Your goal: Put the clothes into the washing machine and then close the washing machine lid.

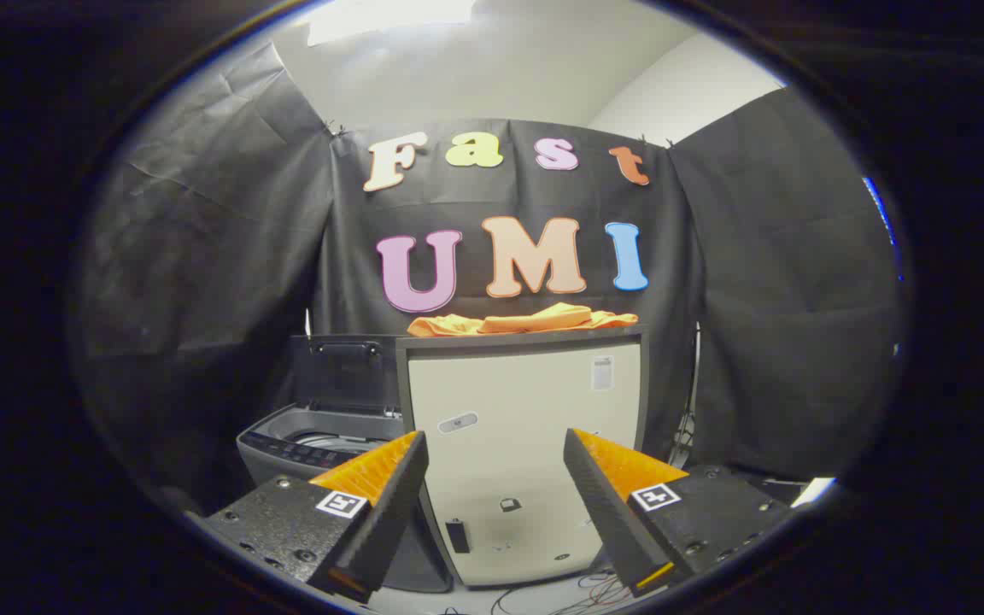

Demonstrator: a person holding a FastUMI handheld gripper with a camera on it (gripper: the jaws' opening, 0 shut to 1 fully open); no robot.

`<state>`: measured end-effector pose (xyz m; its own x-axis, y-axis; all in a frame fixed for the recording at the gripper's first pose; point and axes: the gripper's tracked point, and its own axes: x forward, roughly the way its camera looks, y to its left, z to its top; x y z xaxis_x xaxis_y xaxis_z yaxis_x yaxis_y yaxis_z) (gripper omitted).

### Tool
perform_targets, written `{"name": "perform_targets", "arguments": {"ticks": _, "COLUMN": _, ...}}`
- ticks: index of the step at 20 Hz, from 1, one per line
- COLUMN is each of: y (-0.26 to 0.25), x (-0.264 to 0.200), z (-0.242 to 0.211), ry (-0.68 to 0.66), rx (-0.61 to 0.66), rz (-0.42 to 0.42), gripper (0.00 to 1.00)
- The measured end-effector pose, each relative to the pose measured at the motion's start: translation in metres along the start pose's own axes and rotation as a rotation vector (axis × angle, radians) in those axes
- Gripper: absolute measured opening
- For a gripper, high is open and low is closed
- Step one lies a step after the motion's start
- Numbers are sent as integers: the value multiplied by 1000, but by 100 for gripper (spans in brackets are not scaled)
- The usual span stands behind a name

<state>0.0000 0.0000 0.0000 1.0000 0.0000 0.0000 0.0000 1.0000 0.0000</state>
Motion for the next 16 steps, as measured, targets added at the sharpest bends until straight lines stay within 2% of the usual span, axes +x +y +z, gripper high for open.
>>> {"name": "perform_targets", "arguments": {"ticks": 8, "y": -4, "x": -2, "z": 8, "ry": -12, "rx": 21, "rz": -22, "gripper": 97}}
{"name": "perform_targets", "arguments": {"ticks": 16, "y": 7, "x": 1, "z": 19, "ry": -9, "rx": -30, "rz": -22, "gripper": 97}}
